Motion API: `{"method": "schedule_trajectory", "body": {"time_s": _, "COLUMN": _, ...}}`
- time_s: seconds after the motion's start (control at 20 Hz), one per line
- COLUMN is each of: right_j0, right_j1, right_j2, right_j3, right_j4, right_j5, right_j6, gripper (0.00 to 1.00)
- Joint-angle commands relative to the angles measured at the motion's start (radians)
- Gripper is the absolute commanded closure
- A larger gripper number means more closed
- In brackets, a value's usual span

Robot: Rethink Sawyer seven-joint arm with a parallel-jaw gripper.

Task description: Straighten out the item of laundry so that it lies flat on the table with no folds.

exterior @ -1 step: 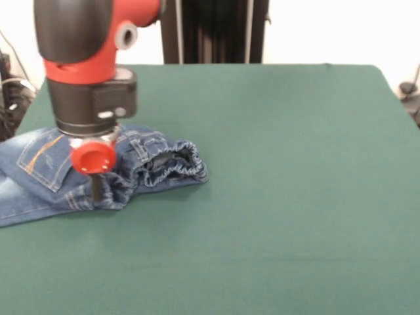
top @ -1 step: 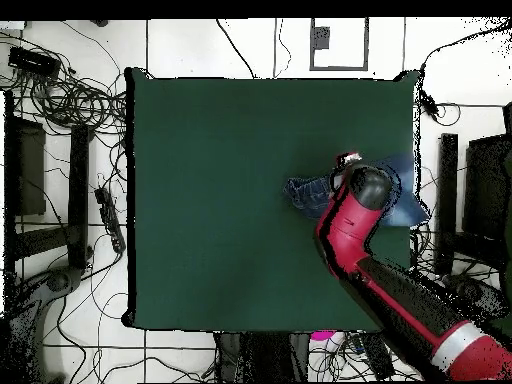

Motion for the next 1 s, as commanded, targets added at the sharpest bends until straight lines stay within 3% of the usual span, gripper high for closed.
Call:
{"method": "schedule_trajectory", "body": {"time_s": 0.05, "right_j0": 0.099, "right_j1": 0.067, "right_j2": -0.056, "right_j3": 0.074, "right_j4": 0.019, "right_j5": 0.115, "right_j6": 0.25, "gripper": 1.0}}
{"method": "schedule_trajectory", "body": {"time_s": 0.3, "right_j0": 0.095, "right_j1": -0.044, "right_j2": -0.042, "right_j3": 0.203, "right_j4": 0.139, "right_j5": 0.1, "right_j6": 0.191, "gripper": 1.0}}
{"method": "schedule_trajectory", "body": {"time_s": 0.6, "right_j0": 0.036, "right_j1": -0.251, "right_j2": 0.083, "right_j3": 0.37, "right_j4": 0.452, "right_j5": 0.033, "right_j6": -0.052, "gripper": 1.0}}
{"method": "schedule_trajectory", "body": {"time_s": 0.7, "right_j0": 0.023, "right_j1": -0.284, "right_j2": 0.078, "right_j3": 0.396, "right_j4": 0.491, "right_j5": 0.016, "right_j6": -0.112, "gripper": 1.0}}
{"method": "schedule_trajectory", "body": {"time_s": 1.0, "right_j0": -0.001, "right_j1": -0.316, "right_j2": -0.005, "right_j3": 0.44, "right_j4": 0.456, "right_j5": 0.01, "right_j6": -0.177, "gripper": 1.0}}
